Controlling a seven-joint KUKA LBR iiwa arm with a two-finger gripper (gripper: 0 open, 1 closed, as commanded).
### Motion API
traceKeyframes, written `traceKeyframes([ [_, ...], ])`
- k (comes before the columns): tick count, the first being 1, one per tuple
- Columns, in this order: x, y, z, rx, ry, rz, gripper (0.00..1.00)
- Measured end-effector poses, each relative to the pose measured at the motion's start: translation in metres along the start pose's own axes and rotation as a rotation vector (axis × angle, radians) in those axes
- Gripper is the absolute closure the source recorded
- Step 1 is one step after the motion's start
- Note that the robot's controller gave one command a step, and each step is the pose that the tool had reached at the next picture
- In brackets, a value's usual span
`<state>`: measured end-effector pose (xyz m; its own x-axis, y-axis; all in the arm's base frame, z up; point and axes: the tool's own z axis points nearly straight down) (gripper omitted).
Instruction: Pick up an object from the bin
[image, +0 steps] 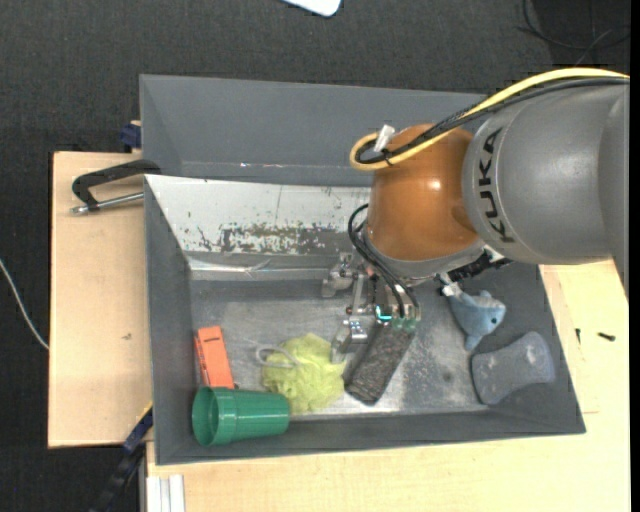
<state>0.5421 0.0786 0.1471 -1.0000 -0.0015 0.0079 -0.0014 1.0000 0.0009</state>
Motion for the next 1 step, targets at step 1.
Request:
traceKeyframes([
  [1, -0.002, -0.0003, -0.0039, -0.001, -0.008, 0.001, 0.0],
])
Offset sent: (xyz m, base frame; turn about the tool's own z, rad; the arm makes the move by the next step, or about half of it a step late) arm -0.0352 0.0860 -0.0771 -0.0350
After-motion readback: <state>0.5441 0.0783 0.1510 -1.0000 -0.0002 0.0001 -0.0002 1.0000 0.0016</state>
